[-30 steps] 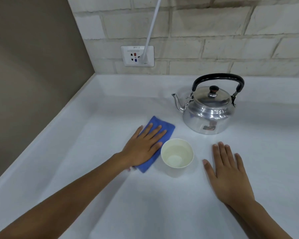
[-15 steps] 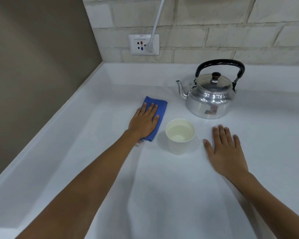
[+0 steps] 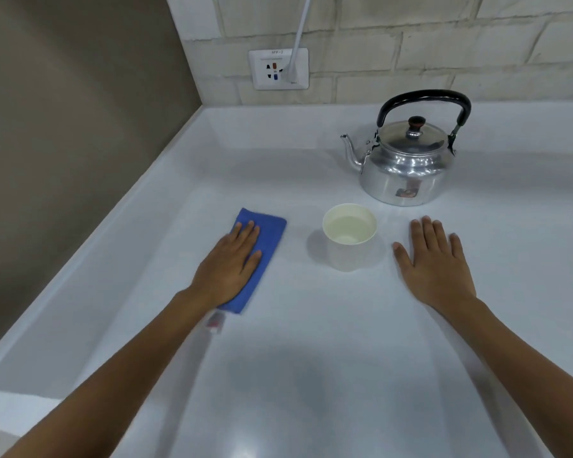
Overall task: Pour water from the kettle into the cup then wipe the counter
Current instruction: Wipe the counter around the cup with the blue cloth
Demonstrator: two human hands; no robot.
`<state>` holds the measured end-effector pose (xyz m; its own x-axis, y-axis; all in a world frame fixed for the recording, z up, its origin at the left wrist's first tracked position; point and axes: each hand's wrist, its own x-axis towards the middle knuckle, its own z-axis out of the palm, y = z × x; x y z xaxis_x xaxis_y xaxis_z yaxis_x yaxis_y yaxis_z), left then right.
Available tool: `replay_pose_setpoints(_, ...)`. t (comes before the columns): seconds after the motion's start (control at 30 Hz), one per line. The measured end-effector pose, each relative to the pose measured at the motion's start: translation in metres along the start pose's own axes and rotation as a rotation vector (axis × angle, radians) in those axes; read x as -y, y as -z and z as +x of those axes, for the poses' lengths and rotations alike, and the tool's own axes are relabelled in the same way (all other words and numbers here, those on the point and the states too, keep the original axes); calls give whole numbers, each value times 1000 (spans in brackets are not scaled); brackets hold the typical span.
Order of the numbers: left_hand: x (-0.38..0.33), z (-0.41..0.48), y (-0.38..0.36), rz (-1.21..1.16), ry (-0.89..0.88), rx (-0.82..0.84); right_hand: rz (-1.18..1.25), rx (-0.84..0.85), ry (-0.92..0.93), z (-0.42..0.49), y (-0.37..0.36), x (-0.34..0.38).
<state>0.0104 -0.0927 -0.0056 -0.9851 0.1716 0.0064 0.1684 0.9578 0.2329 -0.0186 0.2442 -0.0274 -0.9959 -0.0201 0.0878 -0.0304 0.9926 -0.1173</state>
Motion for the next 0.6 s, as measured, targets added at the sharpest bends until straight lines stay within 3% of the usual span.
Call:
replay_pose_setpoints(0.1, -22, 16, -8, 34, 150, -36, 9, -5, 1, 1, 0, 1)
replay_pose_setpoints(0.17, -39, 8, -15, 47, 155, -58, 18, -5, 2, 1, 0, 0)
replay_pose_setpoints(0.4, -47, -92, -18, 39, -165, -98, 28, 8, 10, -1, 2, -1)
replay_pose_setpoints(0.6, -25, -78, -11, 66, 150, -69, 25, 20, -1, -1, 3, 1)
